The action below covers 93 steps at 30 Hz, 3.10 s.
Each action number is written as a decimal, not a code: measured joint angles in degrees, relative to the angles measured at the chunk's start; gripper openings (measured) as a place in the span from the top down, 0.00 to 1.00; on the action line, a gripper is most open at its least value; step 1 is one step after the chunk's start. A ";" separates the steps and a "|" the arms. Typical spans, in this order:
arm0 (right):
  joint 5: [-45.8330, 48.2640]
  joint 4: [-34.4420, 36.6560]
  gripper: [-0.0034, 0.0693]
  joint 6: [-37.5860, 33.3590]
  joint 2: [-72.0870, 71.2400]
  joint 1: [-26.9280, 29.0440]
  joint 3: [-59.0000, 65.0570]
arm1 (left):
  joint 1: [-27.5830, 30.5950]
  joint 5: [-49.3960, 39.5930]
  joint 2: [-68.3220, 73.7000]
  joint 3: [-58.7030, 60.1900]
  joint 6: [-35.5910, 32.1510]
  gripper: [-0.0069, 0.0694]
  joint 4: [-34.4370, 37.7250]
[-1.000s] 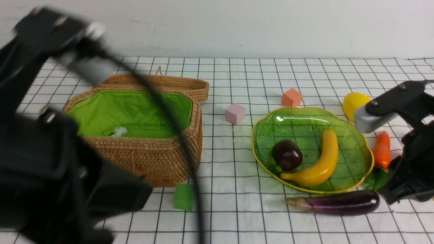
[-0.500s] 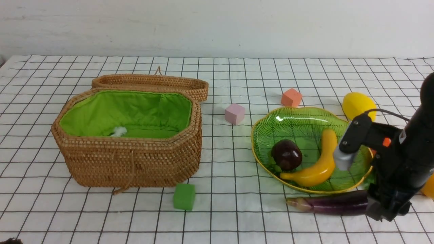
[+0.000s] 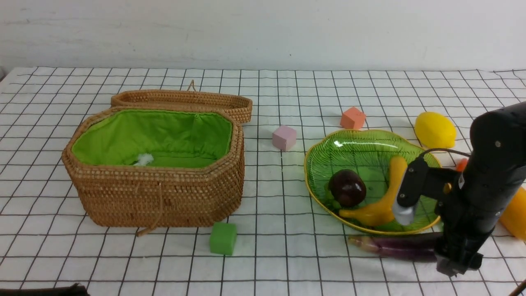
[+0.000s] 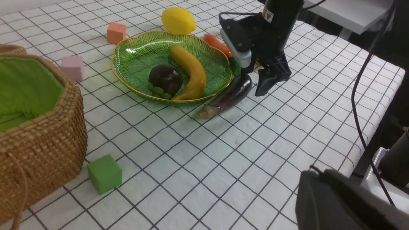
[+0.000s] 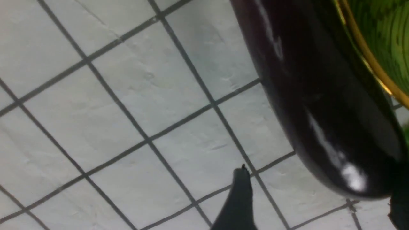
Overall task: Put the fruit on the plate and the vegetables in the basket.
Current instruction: Grab an eggplant with your right arm and place it in the basket on the left, then grab the mango with your left arm and place it on the right plate
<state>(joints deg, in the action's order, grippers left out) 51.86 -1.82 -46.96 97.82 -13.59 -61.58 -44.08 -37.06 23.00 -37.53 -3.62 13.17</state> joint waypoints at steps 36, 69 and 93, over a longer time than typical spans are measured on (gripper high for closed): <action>4.61 9.17 0.37 -0.45 6.30 0.00 -0.06 | 0.00 2.24 0.00 0.00 0.00 0.93 0.84; -8.56 9.07 0.35 11.14 22.13 -31.78 -54.91 | 0.00 -5.77 0.00 -0.73 46.65 0.93 -41.90; 19.35 -2.93 0.92 49.19 -5.48 -1.92 -34.33 | 0.00 6.62 8.55 -0.82 -15.24 0.93 14.09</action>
<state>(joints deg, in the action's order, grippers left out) 71.21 -4.75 2.23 92.34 -15.51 -95.91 -44.08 -30.44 31.55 -38.36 -18.86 27.26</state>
